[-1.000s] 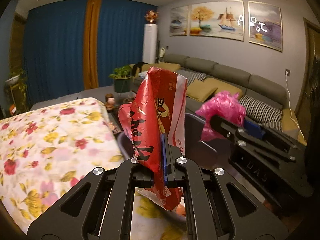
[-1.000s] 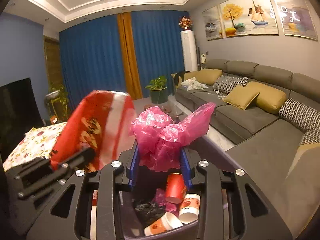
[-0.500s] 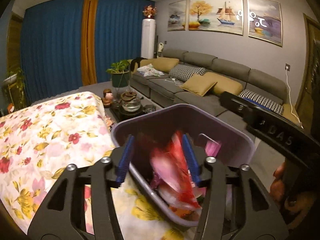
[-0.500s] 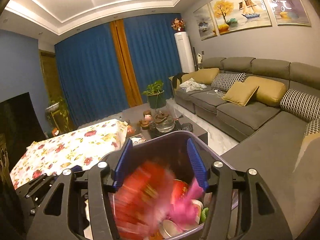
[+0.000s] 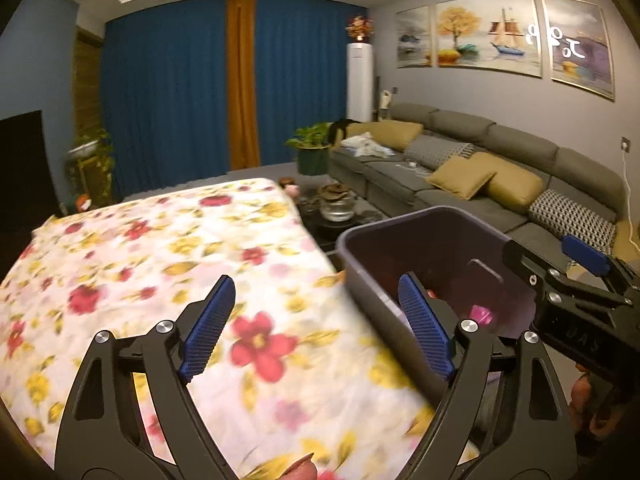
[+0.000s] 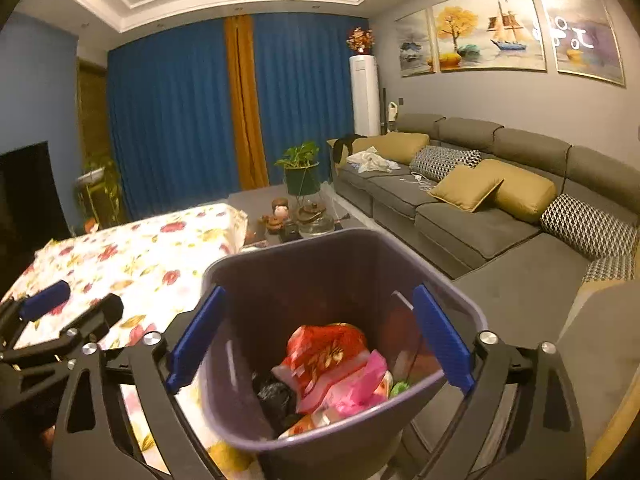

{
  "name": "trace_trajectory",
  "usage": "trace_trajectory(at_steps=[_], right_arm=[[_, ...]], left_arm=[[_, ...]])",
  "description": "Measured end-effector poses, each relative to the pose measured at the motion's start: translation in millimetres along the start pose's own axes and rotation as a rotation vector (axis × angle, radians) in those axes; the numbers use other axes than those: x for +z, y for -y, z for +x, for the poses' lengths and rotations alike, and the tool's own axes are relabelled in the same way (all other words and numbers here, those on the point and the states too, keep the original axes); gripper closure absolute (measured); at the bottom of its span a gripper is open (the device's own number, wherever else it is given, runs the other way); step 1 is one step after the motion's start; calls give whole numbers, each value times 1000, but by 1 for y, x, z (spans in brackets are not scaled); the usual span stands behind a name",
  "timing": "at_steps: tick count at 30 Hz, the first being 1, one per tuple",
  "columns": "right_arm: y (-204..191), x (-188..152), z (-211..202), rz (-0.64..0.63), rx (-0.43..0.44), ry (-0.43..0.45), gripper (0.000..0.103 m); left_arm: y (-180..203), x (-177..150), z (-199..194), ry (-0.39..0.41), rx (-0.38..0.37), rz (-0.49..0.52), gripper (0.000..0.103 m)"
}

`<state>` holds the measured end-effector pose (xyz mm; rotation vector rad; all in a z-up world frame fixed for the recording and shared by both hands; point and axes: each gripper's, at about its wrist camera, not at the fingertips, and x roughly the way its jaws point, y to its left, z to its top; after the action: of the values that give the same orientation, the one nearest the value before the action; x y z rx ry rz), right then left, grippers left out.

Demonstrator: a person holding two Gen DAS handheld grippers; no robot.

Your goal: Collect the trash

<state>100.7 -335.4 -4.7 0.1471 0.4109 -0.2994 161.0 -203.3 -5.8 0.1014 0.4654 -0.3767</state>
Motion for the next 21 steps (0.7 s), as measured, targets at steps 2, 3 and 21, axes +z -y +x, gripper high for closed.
trace_trajectory(at_steps=[2,3,21], right_arm=[[-4,-3,-8,-6,0,8,6],[-9,-4,-13,-14,4,13,6],[-64,-44,-118,-62,44,17,6]], left_arm=[[-8,-3,-10,3,25,-7,19],[-12,-5,-17,6,45,-10,19],[-60,-53,-126,44,120,-44,14]])
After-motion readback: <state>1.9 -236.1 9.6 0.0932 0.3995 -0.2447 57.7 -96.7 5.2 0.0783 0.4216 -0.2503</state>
